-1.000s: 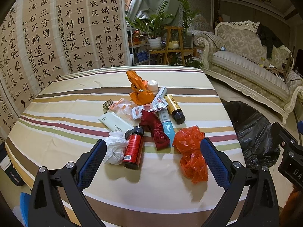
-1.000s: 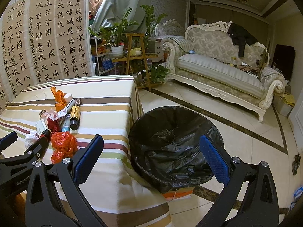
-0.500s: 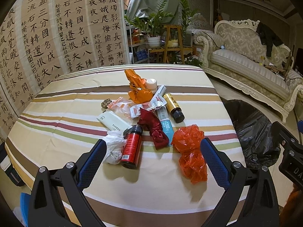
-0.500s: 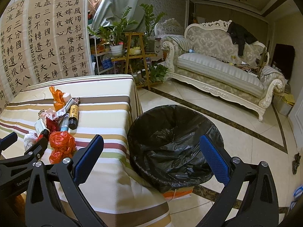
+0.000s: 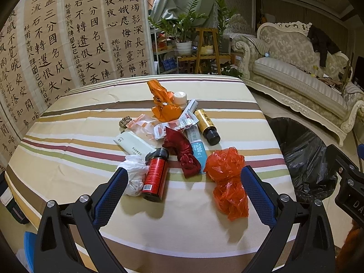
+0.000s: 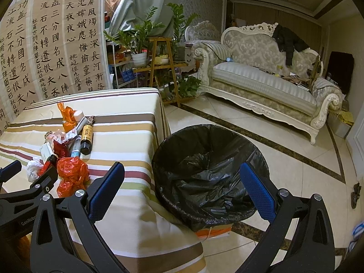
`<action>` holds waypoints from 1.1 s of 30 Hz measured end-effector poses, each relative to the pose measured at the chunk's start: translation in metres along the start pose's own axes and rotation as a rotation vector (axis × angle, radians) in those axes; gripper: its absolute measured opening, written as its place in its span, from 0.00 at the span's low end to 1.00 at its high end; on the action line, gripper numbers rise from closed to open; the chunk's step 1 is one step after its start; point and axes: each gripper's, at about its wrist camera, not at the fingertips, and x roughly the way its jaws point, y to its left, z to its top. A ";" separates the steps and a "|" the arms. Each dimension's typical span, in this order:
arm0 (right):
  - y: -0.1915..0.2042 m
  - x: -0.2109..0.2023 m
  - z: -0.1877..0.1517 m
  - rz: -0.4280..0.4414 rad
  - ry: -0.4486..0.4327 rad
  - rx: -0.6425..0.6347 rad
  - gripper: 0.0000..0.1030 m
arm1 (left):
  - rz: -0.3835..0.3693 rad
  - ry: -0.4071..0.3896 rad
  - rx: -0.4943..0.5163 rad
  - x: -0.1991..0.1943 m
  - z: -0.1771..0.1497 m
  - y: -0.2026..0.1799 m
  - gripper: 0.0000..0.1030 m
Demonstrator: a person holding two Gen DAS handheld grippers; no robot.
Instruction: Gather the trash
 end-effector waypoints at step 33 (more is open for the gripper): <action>-0.004 0.006 -0.003 -0.003 0.030 0.009 0.96 | -0.014 0.032 0.011 0.007 0.000 -0.002 0.94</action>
